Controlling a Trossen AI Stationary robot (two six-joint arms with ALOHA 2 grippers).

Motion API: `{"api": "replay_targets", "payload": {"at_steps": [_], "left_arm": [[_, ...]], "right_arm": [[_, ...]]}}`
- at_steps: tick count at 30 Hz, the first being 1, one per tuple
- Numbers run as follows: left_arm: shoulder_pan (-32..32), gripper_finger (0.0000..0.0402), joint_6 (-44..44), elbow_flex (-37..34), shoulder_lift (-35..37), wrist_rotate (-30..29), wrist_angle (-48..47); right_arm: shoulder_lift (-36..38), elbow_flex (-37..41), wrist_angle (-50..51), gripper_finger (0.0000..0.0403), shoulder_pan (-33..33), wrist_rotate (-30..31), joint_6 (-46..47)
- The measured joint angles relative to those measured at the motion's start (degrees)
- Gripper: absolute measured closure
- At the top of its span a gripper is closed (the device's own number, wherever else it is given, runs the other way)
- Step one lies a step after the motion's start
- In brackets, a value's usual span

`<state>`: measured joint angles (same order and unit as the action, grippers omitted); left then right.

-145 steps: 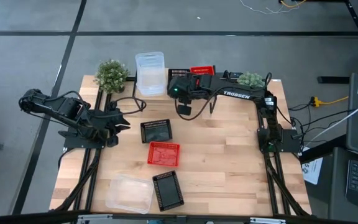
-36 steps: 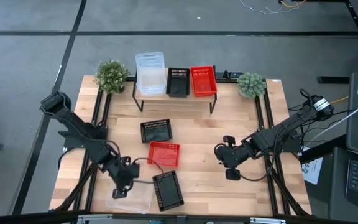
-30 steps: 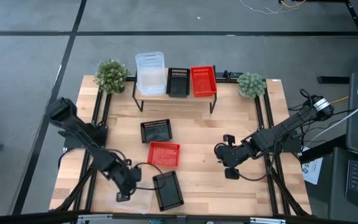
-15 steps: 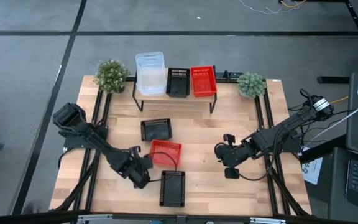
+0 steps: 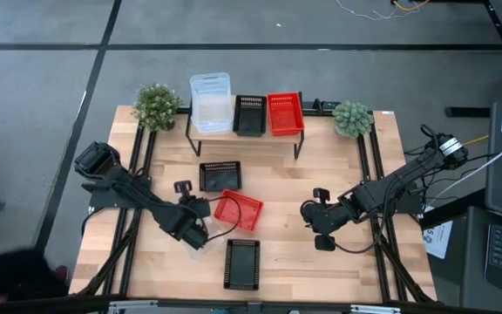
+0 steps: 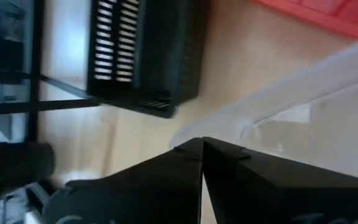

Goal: Stack baskets on shelf by color
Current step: Adjust the transparent bin on the table

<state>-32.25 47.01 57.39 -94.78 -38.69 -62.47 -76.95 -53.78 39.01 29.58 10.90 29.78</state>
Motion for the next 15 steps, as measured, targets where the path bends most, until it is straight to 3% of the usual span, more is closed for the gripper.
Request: {"api": "replay_targets", "payload": {"at_steps": [5, 8, 11, 15], "left_arm": [[-2.87, 0.0401, 2.99, 5.41, 1.46, 0.67, -9.5], [-6.0, 0.0401, 2.94, 8.77, 4.8, 0.7, -12.06], [-9.31, 0.0401, 2.5, 8.54, 10.68, 1.45, -12.75], [-13.35, 0.0401, 6.3, 4.47, 20.72, 1.26, -11.04]], "right_arm": [[0.0, -0.01, -1.32, 0.0313, -0.06, 1.36, -0.45], [0.0, -0.02, -3.81, 0.0313, -0.48, 9.53, -1.64], [0.0, -0.02, -8.33, 0.0313, -1.86, 14.59, -4.62], [-0.18, -0.04, -16.19, 0.0313, -5.81, 13.8, -8.23]]}}
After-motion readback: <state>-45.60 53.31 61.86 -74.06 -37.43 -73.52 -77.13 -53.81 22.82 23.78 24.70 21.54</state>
